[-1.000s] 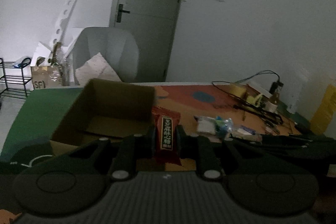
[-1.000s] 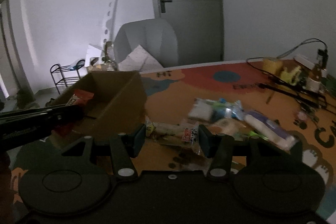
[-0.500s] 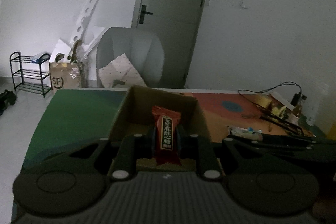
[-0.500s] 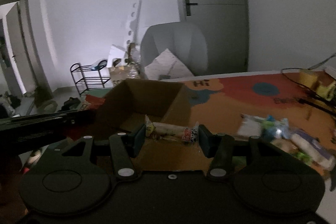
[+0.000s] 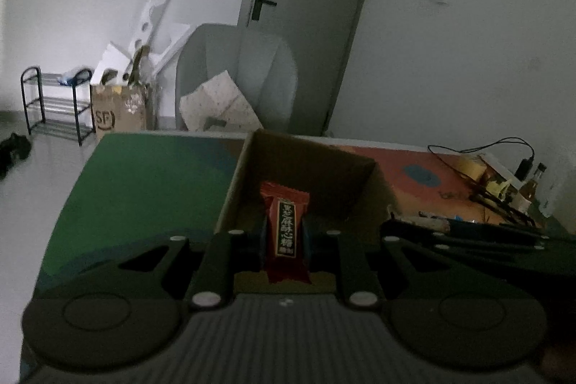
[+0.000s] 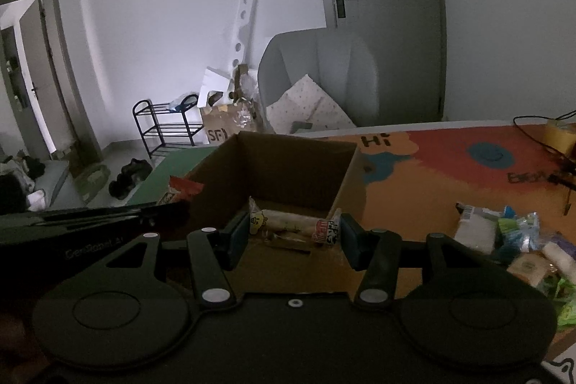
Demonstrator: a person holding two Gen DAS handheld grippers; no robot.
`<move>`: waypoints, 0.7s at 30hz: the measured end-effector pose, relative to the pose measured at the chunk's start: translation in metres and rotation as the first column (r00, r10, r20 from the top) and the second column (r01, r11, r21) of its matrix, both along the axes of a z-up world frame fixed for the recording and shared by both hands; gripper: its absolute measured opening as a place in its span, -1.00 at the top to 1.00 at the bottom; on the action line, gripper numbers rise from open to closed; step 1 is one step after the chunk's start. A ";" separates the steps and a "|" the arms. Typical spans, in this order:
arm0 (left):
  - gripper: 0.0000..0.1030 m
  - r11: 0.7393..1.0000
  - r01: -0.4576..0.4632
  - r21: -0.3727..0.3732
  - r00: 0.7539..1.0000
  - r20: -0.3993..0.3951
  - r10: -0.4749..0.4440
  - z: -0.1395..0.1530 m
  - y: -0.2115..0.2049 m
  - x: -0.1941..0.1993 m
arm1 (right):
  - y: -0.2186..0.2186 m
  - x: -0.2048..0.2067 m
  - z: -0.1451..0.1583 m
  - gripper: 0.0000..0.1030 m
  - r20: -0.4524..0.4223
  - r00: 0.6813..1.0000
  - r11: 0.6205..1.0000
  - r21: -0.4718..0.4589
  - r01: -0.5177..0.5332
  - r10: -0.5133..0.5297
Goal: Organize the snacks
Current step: 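Open the left gripper to drop the red bar while the right gripper drops the white bar into the box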
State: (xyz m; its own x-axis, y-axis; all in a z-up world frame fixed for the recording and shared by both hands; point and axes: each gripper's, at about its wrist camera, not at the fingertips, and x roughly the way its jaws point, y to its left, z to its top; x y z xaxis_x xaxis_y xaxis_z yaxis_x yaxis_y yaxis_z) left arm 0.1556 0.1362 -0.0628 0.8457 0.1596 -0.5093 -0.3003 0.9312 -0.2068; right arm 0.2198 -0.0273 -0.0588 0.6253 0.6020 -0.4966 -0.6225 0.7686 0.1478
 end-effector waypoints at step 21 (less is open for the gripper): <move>-0.18 0.994 -0.106 -0.024 0.993 0.041 0.107 0.015 0.016 -0.047 | 0.018 -0.009 0.013 -0.22 -0.023 0.997 0.996 0.051 -0.070 0.071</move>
State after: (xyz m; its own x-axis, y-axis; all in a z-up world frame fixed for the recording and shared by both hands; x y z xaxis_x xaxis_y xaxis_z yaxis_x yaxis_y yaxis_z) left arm 0.1088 0.1524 -0.0474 0.8451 0.2386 -0.4784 -0.3878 0.8896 -0.2414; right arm 0.2111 -0.0096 -0.0461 0.5681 0.6686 -0.4799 -0.6706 0.7141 0.2010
